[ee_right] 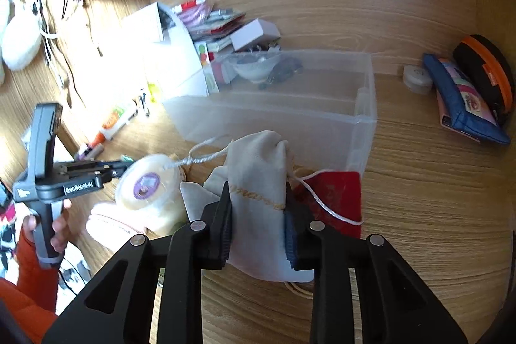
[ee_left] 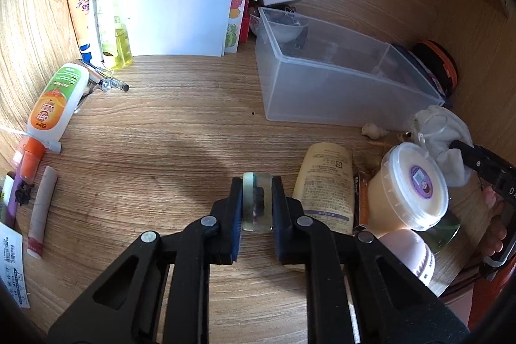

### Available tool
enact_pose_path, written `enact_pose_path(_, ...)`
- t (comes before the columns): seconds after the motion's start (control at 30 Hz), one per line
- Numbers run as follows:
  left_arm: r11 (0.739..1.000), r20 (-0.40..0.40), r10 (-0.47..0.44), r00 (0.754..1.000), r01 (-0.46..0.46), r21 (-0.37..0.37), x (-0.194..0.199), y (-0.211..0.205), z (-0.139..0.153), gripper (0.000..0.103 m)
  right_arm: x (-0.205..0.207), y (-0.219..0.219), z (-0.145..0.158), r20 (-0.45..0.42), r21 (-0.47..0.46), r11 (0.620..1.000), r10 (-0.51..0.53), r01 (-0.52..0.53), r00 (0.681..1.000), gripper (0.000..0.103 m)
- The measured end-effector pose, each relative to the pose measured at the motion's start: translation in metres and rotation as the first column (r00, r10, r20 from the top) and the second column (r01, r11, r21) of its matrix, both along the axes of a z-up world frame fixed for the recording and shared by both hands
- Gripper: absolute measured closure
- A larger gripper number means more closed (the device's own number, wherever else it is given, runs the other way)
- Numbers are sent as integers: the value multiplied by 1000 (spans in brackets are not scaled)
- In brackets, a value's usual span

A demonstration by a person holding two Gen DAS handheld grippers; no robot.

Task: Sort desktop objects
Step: 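Lift the green tag with the left gripper while the right gripper lifts the white pouch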

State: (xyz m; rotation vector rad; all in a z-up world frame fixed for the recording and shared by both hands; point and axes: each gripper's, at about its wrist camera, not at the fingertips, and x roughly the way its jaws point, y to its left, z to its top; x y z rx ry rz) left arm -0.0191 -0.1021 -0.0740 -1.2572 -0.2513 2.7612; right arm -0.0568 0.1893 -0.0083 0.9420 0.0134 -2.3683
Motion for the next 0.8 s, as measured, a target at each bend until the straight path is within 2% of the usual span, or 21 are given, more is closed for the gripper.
enact_pose_path(0.37, 1000, -52, 14, 999, -13, 20, 8, -4, 20, 88, -4, 31, 30, 22, -172, 985, 3, 1, 1000, 79)
enact_pose_path(0.8, 1000, -131, 1, 991, -1, -1, 12, -5, 57, 88, -2, 47, 75, -49, -269, 963, 17, -29, 999, 79)
